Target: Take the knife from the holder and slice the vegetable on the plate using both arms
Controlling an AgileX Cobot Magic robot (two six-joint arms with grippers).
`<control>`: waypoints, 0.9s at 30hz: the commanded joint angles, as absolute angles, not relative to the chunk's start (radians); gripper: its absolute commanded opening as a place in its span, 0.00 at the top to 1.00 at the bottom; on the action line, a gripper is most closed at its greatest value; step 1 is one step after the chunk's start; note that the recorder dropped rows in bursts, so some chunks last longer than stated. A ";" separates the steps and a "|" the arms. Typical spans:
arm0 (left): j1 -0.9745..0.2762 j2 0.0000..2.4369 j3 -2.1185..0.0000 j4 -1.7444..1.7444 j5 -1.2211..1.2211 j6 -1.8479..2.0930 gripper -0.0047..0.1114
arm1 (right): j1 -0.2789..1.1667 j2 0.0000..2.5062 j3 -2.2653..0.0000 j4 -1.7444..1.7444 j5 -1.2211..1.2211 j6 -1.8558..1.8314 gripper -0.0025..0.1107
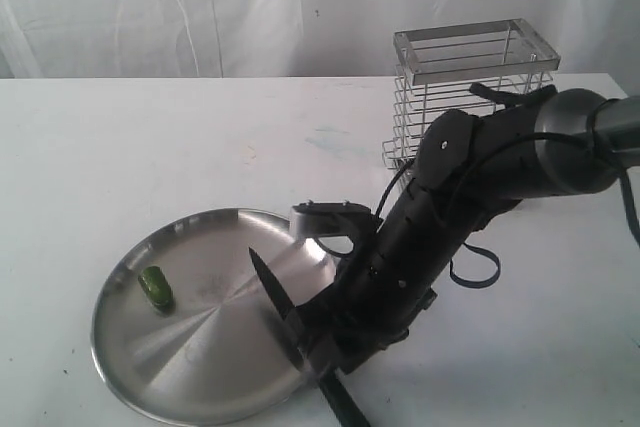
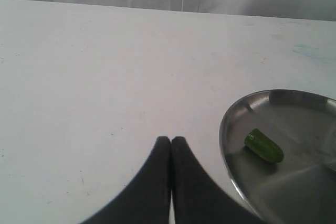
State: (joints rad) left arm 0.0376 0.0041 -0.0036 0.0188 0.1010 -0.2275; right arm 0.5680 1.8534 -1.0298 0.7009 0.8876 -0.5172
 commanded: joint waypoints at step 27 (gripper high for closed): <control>0.006 0.000 0.000 0.011 0.099 -0.228 0.96 | 1.247 1.873 -1.138 -0.491 1.022 0.968 0.61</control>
State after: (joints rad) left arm 0.0248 0.0041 -0.0036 0.0188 0.1010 -0.2275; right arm 1.2444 1.8441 -1.1352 -0.4730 0.9901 0.9509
